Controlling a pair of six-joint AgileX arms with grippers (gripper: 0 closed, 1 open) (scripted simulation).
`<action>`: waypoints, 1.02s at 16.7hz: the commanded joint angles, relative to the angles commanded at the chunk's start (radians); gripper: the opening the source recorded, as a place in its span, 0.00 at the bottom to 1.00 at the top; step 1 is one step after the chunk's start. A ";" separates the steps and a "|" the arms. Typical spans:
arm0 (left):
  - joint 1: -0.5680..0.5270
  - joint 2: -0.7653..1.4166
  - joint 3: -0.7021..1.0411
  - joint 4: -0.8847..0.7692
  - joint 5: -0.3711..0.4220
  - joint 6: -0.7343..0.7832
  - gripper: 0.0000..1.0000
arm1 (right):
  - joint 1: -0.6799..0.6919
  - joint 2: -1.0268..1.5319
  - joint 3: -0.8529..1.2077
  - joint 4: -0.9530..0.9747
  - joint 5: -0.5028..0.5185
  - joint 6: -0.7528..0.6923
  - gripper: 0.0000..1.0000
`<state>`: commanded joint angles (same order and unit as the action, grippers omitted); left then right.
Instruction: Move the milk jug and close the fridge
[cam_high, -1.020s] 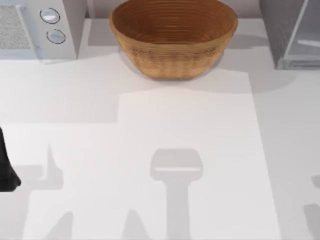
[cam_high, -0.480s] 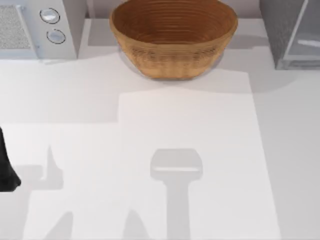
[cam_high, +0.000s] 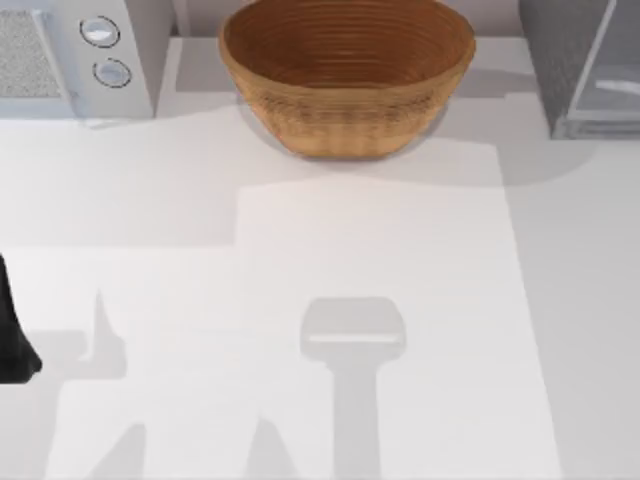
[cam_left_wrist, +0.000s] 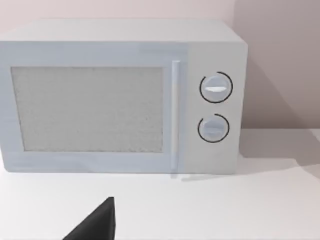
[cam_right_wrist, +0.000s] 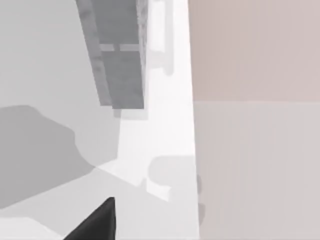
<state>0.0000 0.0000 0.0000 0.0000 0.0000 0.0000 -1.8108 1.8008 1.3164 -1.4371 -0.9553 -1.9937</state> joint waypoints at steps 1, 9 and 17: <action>0.000 0.000 0.000 0.000 0.000 0.000 1.00 | 0.000 0.000 0.000 0.000 0.000 0.000 1.00; 0.000 0.000 0.000 0.000 0.000 0.000 1.00 | 0.081 0.004 -0.005 0.096 0.019 0.105 1.00; 0.000 0.000 0.000 0.000 0.000 0.000 1.00 | 0.460 0.016 -0.009 0.610 0.113 0.746 1.00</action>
<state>0.0000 0.0000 0.0000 0.0000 0.0000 0.0000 -1.3513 1.8166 1.3076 -0.8273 -0.8418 -1.2481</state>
